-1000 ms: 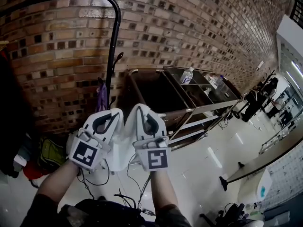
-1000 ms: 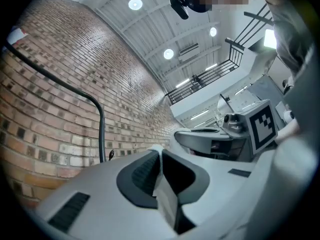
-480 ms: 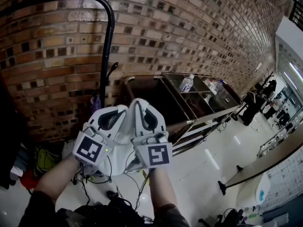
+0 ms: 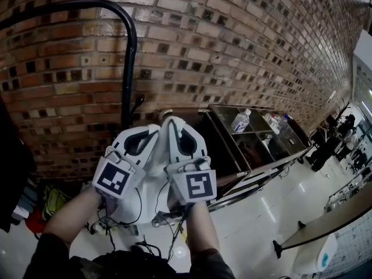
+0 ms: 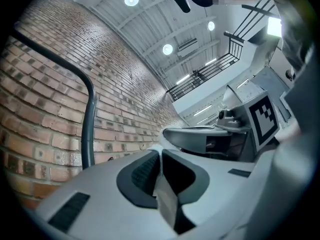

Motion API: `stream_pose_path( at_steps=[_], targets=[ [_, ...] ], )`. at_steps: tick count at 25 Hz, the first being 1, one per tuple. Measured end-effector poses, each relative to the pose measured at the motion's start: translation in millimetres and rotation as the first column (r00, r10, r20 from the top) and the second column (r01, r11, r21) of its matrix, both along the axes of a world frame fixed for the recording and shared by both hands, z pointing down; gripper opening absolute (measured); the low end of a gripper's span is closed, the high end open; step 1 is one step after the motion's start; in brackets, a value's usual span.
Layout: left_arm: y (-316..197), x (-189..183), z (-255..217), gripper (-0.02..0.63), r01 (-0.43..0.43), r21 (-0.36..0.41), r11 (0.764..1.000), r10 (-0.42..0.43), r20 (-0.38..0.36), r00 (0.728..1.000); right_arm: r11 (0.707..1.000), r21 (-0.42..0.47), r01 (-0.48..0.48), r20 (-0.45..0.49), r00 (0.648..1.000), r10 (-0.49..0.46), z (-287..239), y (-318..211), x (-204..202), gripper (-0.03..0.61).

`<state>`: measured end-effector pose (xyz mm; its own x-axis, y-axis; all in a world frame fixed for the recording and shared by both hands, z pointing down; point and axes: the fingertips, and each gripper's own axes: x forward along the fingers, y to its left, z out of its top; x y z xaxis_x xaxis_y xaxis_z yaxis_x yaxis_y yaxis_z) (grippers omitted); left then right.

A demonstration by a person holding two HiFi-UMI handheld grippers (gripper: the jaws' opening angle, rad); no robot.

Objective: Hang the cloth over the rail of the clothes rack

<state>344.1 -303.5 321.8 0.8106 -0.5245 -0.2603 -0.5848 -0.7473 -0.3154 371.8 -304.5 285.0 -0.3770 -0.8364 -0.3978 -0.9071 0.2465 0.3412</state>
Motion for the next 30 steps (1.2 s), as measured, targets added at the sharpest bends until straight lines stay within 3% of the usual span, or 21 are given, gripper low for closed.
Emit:
stream_pose_path(
  at_steps=[12,16,22,26,30],
  targets=[
    [-73,29,-73,0.046,0.043,-0.021,0.999,-0.044,-0.043,0.998,0.999,0.043,0.029,0.011,0.999,-0.030,-70,-71,28,0.040],
    [-88,39,-104,0.046,0.046,0.011,0.999,-0.045,-0.065,0.997,0.993,0.112,0.037,0.046,0.998,-0.043,-103,-86,40,0.040],
    [-103,52,-127,0.046,0.066,0.050,0.997,-0.061,-0.095,0.994,0.989,0.142,0.046,0.067,0.996,-0.056,-126,-99,52,0.040],
    [-114,55,-153,0.046,0.096,0.122,0.988,-0.080,-0.132,0.988,0.985,0.167,0.052,0.089,0.994,-0.068,-150,-107,60,0.040],
    [-130,60,-178,0.046,0.109,0.089,0.990,-0.091,-0.181,0.979,0.981,0.191,0.037,0.087,0.995,-0.054,-172,-114,62,0.040]
  ],
)
